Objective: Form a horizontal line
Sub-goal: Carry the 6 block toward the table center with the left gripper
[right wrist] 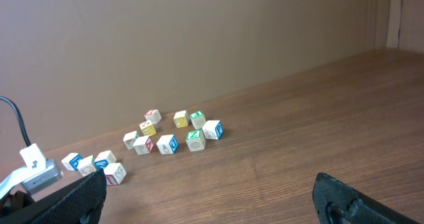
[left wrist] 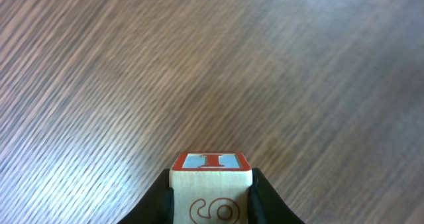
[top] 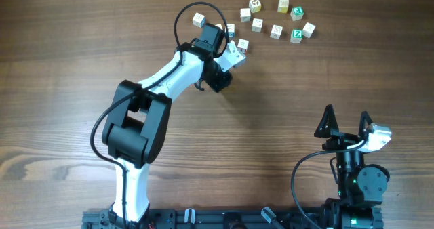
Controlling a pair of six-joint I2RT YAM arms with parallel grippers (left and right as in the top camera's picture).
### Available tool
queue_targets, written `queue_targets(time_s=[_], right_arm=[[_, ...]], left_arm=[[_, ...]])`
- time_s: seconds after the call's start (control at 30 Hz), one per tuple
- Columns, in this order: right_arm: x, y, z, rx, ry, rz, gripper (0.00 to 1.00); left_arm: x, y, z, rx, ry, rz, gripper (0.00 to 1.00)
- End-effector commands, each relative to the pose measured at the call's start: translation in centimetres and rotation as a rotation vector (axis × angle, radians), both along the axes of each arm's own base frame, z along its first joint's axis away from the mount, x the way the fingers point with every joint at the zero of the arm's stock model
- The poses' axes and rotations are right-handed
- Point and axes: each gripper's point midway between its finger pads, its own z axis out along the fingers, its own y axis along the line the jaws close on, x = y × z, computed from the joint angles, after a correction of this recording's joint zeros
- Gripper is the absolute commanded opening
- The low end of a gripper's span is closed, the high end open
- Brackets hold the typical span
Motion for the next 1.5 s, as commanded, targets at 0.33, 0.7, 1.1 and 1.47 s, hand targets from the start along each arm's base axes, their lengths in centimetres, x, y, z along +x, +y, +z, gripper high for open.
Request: queue_targets(time_s=[0.33, 0.7, 1.1, 1.47], right_arm=[[0.0, -0.1, 0.2, 0.006, -0.010, -0.007, 1.00], [0.0, -0.1, 0.2, 0.006, -0.010, -0.007, 1.00], [0.0, -0.1, 0.2, 0.006, -0.010, -0.007, 1.00], [0.0, -0.1, 0.2, 0.006, -0.010, -0.007, 1.00]], left_arm=[[-0.2, 0.6, 0.2, 0.070, 0.035, 0.547, 0.27], [1.3, 2.8, 0.6, 0.088, -0.030, 0.818, 0.29], [0.2, 3.1, 0.2, 0.102, 0.012, 0.879, 0.29], [-0.9, 3.3, -1.1, 0.114, 0.045, 0.871, 0.47]])
